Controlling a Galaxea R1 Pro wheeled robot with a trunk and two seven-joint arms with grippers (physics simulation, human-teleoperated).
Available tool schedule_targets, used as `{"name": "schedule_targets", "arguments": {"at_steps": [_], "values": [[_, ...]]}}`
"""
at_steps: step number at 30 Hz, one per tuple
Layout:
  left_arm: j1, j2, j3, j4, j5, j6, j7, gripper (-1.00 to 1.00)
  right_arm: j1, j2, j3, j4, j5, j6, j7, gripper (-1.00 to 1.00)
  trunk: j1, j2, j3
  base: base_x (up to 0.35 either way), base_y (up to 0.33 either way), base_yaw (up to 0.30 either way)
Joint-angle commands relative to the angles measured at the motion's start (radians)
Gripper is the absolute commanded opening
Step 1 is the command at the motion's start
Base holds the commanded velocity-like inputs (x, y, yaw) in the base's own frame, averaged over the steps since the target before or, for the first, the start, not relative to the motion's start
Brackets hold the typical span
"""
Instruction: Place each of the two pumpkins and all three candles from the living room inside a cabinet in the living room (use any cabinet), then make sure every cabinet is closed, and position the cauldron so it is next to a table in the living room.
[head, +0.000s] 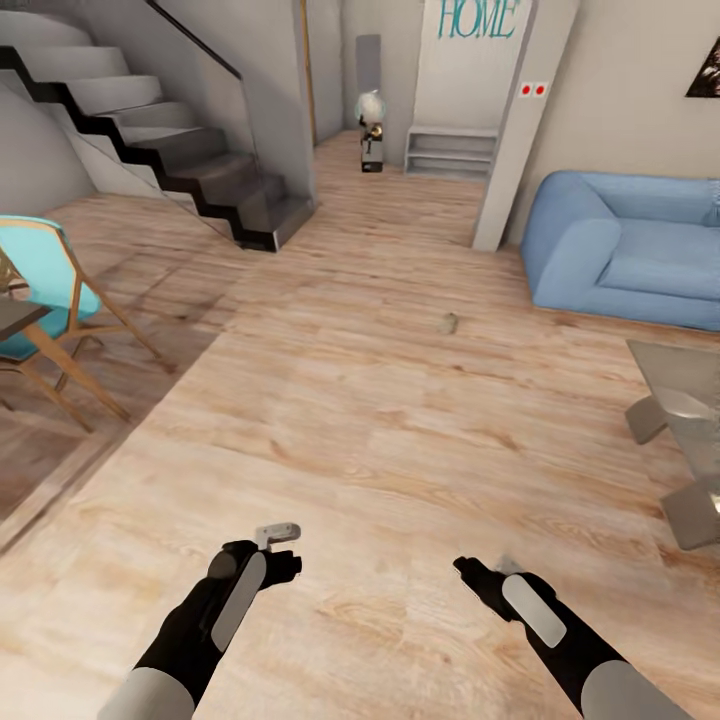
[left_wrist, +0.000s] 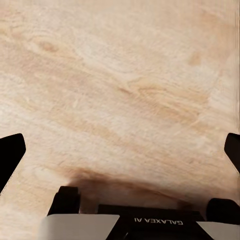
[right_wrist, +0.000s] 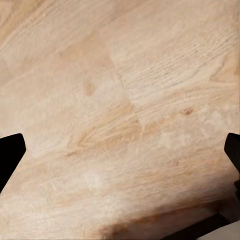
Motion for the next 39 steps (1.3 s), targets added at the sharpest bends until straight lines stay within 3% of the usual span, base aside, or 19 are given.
{"name": "schedule_targets", "arguments": {"at_steps": [1, 39], "values": [[0.0, 0.0, -0.001, -0.001, 0.011, 0.002, 0.01, 1.0, -0.001, -0.001, 0.006, -0.002, -0.007, -0.002, -0.007, 1.0, 0.001, 0.0, 0.001, 0.33, 0.0, -0.157], [0.0, 0.0, -0.001, 0.002, 0.015, 0.002, 0.01, 1.0, -0.001, -0.001, 0.007, -0.001, -0.005, -0.034, -0.012, 1.0, 0.001, 0.0, 0.058, 0.331, 0.0, -0.13]]}}
